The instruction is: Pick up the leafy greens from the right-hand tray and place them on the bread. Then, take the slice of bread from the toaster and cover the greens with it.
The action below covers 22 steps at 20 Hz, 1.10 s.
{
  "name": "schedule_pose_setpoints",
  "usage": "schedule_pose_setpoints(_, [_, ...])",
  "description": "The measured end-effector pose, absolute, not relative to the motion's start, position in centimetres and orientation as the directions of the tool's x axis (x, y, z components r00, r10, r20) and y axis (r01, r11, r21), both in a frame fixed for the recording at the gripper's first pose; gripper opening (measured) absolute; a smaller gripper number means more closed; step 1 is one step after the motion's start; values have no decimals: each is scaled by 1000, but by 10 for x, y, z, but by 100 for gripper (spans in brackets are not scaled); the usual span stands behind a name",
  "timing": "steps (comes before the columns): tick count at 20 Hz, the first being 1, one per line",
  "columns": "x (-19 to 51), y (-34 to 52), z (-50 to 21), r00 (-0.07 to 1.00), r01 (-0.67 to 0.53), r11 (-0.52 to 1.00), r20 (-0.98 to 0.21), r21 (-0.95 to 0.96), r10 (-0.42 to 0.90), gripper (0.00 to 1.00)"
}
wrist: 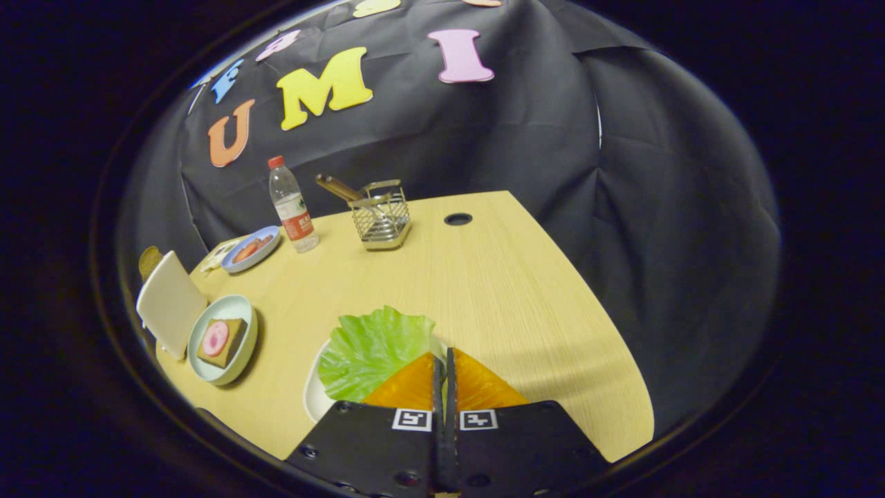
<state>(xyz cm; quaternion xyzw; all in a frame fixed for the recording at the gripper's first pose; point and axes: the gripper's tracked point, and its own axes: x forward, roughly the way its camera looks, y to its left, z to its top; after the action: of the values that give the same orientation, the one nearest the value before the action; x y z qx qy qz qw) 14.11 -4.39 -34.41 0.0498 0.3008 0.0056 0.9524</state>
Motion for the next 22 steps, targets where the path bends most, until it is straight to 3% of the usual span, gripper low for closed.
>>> schedule_pose_setpoints(12, [105, 33, -245, 846, 25, 987, -530, 159, 64, 0])
schedule_pose_setpoints(22, [76, 220, -210, 833, -112, 971, -514, 209, 206, 0])
